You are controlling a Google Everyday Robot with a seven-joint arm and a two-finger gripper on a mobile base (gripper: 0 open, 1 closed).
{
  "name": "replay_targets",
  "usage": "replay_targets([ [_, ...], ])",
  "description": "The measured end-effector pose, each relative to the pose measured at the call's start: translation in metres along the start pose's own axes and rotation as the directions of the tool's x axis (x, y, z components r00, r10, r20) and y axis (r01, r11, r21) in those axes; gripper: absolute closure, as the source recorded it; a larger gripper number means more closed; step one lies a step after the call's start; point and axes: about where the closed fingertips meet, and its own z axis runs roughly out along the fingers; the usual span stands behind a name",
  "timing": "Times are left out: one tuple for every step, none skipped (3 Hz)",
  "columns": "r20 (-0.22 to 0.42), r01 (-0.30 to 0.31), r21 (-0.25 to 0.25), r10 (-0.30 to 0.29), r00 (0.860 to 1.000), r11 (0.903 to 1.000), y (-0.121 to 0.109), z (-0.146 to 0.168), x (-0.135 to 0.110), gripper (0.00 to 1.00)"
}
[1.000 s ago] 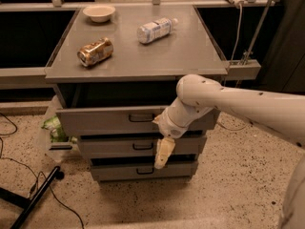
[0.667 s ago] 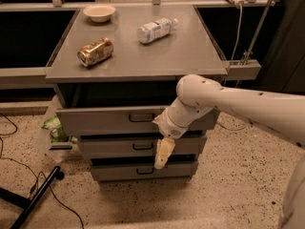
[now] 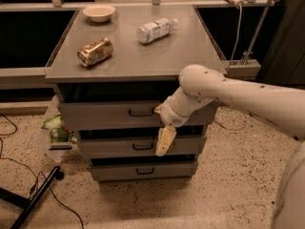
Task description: Close top drawer
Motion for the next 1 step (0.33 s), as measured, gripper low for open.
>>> replay_targets([
  [0.000, 0.000, 0.000, 0.000, 1.000, 1.0000, 0.0000, 0.0000, 0.0000, 0.00],
])
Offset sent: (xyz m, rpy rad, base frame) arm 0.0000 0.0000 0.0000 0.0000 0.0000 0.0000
